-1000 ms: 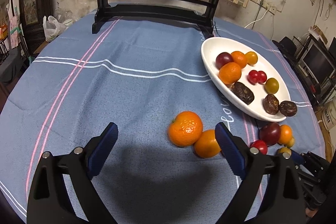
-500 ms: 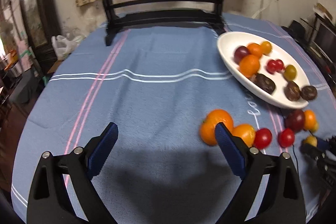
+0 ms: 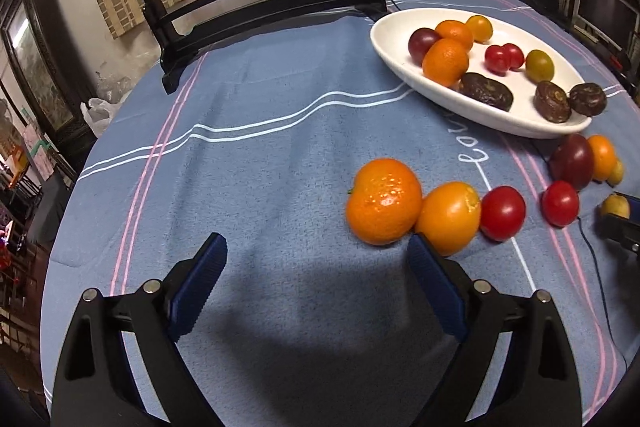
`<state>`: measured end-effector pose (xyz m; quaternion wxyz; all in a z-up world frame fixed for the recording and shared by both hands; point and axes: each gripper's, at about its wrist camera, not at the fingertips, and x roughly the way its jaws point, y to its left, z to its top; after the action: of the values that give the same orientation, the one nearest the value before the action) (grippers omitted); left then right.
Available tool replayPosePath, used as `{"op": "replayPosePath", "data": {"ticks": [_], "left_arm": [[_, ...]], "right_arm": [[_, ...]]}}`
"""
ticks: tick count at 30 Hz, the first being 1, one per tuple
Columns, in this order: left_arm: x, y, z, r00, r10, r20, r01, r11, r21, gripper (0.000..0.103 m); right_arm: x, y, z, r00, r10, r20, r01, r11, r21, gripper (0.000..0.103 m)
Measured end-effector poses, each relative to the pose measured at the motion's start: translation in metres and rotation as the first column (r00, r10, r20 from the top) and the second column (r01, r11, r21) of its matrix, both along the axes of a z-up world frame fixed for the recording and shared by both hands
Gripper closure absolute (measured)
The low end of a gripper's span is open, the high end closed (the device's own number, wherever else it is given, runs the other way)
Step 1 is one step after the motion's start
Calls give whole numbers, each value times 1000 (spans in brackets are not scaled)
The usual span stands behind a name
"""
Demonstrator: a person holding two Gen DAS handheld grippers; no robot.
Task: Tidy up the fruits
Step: 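Grasp a small yellow fruit with the right tool while the left grasps an orange, then place the yellow fruit on the plate with the right tool while the left places the orange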
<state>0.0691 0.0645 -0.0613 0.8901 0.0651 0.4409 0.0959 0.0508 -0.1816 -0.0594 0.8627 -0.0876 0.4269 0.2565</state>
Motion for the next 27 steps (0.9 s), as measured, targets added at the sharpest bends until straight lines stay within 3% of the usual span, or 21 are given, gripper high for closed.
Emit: {"op": "replayPosePath", "data": {"ticks": [5,7,9,13,18,23,26,27], "left_arm": [[8,-7,-5,1000,-7,27,6,1000,9,20],[12,-9,-7,1000,-28,14,28,1000,0,29],[12,-7,-6,999,-52,18,52,997,-57,46],[16,-3,-6,999,-31,20,33,993,-117,45],[25,7,-6,999,-1,34,10,968,-252,39],[37,-1,0,998,11,56,4,969,-248,40],[43,-6,4,998,-26,59,40,969,-245,65],[44,-6,4,998,-24,59,38,969,-243,66]], "right_arm": [[0,1,-1,1000,3,-4,-3,1000,-7,77],[0,2,-2,1000,9,-8,-9,1000,-8,77],[0,3,-2,1000,13,-8,-13,1000,-12,77],[0,5,-4,1000,18,-11,-18,1000,-23,77],[0,5,-4,1000,18,-11,-18,1000,-24,77],[0,5,-5,1000,17,-17,-17,1000,-15,77],[0,5,-5,1000,17,-17,-17,1000,-15,77],[0,5,-5,1000,17,-17,-17,1000,-15,77]]}}
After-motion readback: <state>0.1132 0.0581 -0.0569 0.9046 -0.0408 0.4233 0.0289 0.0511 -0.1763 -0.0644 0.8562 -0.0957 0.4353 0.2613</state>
